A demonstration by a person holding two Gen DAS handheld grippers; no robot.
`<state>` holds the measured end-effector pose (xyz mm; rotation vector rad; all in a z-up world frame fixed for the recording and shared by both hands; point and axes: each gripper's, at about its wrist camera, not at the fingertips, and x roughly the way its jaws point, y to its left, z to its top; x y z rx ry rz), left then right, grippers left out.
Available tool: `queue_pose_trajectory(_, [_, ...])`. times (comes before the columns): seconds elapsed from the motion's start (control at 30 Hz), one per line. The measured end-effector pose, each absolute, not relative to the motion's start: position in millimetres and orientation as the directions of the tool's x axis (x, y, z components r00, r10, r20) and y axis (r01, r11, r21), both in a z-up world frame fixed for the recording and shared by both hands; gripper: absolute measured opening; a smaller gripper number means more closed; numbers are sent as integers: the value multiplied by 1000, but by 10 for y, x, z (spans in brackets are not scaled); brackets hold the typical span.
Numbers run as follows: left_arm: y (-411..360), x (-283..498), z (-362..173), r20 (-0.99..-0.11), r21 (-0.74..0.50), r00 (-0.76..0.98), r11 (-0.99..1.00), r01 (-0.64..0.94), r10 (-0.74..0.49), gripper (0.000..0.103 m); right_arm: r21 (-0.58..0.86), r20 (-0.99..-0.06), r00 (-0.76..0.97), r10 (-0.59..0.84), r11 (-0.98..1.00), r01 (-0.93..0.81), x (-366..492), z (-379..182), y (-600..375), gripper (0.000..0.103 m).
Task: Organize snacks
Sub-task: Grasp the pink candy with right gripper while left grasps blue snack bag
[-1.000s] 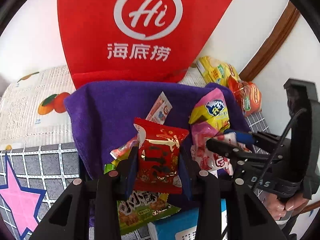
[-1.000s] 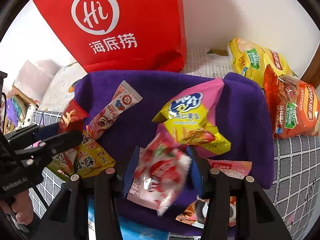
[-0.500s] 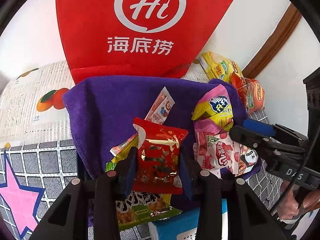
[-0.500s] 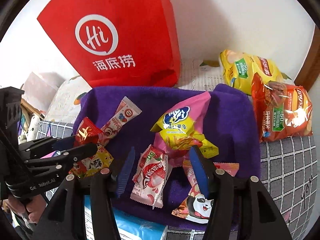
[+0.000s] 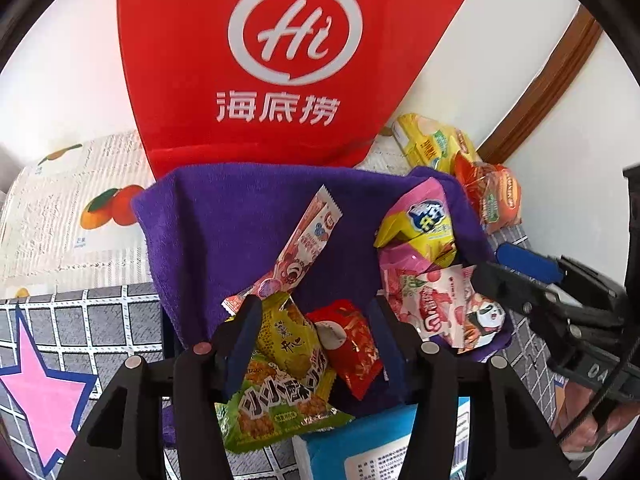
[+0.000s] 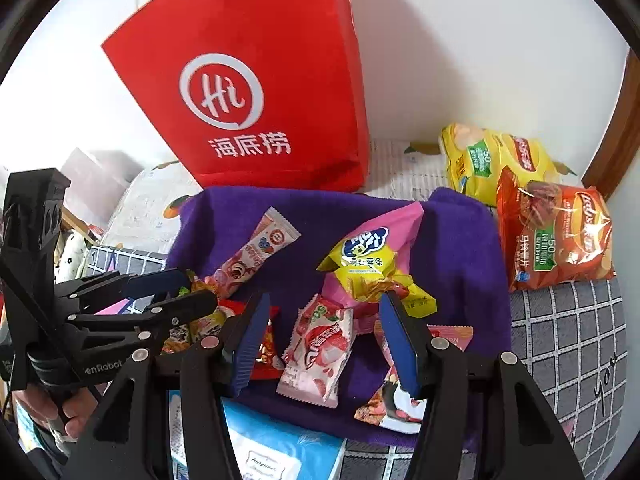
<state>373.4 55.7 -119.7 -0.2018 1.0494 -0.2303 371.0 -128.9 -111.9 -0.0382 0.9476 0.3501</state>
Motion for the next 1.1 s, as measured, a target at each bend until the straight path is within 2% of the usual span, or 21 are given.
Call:
queue_pose_trajectory(0.3, [460, 3480, -793, -792, -250, 540, 959, 136, -283, 57, 144, -782, 559, 274, 953, -266, 3063, -990, -1448, 57])
queue_pose_trajectory(0.57, [348, 2798, -462, -760, -172, 600, 967, 186, -251, 73, 140, -778, 576, 251, 963, -232, 2288, -1058, -1661, 66])
queue_pose_trajectory(0.67, [402, 2508, -514, -773, -170, 587, 970, 175, -242, 73, 151, -784, 558, 271, 956, -253, 2030, -1239, -1635, 75])
queue_pose_trajectory(0.87, [603, 2024, -766, -797, -171, 565, 977, 129, -214, 73, 158, -810, 471, 349, 904, -398, 1678, -1704, -1401, 77])
queue_pose_trajectory(0.97, [725, 1864, -913, -810, -190, 548, 977, 95, -211, 73, 168, -825, 428, 369, 884, -437, 1568, -1918, -1280, 85])
queue_pose_trajectory(1.1, [834, 1681, -1039, -822, -193, 531, 978, 81, -206, 73, 139, -839, 413, 355, 873, -467, 1436, -2098, -1134, 86])
